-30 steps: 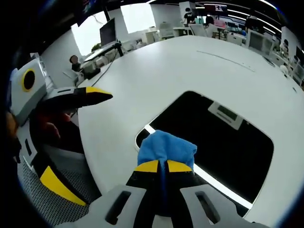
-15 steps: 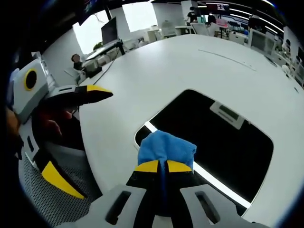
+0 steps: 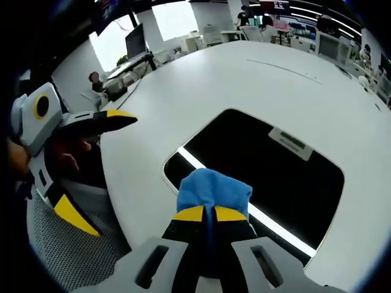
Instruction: Wipe the mirror surface with the cleaning cloth until all visible marks leave the cleaned area.
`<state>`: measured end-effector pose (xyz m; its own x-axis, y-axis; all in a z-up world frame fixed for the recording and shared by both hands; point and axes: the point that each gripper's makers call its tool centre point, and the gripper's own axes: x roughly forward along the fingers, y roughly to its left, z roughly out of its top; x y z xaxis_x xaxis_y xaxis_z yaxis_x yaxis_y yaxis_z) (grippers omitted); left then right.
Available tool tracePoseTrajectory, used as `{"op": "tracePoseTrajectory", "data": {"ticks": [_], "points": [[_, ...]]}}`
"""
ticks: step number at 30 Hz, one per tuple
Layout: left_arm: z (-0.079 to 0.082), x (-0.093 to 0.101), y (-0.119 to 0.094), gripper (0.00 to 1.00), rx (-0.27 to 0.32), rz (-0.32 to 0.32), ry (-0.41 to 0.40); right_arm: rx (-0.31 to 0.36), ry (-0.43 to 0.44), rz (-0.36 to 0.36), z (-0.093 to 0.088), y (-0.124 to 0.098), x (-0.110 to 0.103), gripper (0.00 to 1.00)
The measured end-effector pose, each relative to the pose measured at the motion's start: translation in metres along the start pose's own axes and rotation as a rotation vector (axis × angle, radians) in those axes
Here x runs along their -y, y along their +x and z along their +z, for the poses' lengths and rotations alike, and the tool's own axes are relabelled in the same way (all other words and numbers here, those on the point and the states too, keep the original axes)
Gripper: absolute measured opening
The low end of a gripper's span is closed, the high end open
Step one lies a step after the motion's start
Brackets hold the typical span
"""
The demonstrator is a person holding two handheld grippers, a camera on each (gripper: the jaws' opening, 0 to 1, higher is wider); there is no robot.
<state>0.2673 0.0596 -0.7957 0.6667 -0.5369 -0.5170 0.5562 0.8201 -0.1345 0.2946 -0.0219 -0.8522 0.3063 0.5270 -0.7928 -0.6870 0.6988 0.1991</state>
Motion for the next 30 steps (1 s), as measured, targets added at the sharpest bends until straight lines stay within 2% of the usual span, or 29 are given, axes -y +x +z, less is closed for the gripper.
{"op": "tracePoseTrajectory", "data": {"ticks": [8, 19, 30], "points": [[-0.001, 0.0, 0.0, 0.99, -0.003, -0.002, -0.001, -0.003, 0.008, 0.004, -0.005, -0.004, 0.006, 0.0], [-0.002, -0.001, 0.0, 0.99, -0.004, 0.002, -0.006, 0.004, 0.018, 0.0, -0.004, -0.004, 0.006, 0.0], [-0.002, -0.001, 0.001, 0.99, -0.007, 0.0, -0.007, -0.019, 0.019, -0.025, 0.0, -0.001, 0.011, 0.0]]}}
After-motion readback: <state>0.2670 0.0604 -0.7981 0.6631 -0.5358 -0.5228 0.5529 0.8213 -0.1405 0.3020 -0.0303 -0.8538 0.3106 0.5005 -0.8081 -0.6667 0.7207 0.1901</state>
